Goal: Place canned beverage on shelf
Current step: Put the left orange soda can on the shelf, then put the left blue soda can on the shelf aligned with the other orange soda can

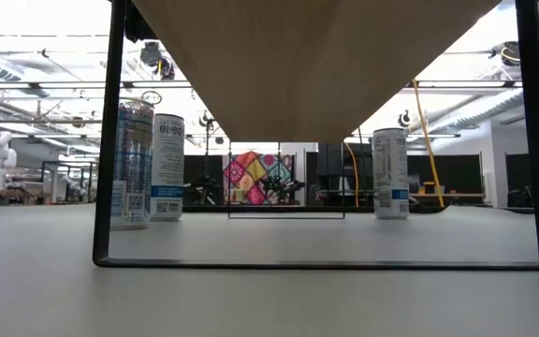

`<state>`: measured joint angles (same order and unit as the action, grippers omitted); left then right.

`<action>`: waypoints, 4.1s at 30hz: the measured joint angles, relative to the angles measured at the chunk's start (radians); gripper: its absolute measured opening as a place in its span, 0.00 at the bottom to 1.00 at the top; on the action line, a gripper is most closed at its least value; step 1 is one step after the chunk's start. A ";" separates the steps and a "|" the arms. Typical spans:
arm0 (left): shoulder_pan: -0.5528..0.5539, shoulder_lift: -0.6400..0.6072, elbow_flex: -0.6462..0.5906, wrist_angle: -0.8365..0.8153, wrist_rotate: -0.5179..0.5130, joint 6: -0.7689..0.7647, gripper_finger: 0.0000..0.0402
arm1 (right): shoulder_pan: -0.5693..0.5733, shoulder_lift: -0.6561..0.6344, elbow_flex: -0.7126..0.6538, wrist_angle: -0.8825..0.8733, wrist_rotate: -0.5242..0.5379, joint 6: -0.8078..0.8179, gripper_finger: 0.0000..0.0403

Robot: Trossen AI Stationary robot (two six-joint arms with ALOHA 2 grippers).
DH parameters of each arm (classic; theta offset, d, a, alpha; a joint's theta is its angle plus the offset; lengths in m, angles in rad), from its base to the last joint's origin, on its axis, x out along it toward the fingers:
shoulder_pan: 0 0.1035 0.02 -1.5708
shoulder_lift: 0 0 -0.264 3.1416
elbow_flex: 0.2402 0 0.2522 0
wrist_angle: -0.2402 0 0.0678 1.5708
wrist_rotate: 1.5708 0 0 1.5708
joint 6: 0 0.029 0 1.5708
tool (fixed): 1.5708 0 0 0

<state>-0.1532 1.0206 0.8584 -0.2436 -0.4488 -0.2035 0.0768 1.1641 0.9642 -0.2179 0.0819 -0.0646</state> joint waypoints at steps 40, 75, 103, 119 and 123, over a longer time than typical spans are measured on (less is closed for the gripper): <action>0.000 0.000 0.000 -0.002 -0.032 0.006 0.82 | -0.187 0.146 -0.139 0.428 -0.006 0.026 0.13; -0.228 0.019 0.000 -0.167 -0.026 -0.165 0.82 | 0.280 0.041 -0.137 0.370 0.026 0.098 0.13; -0.320 0.105 0.000 -0.189 -0.002 -0.238 0.82 | 0.338 0.048 -0.137 0.378 0.206 0.080 0.13; -0.320 0.105 -0.002 -0.344 -0.048 -0.201 0.82 | 0.338 0.048 -0.137 0.376 0.205 0.053 0.13; -0.320 0.105 -0.037 -0.332 -0.019 -0.123 0.82 | 0.338 0.048 -0.138 0.360 0.205 0.053 0.13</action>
<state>-0.4728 1.1259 0.8209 -0.5754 -0.4679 -0.3267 0.4145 1.2125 0.8265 0.1417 0.2869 -0.0118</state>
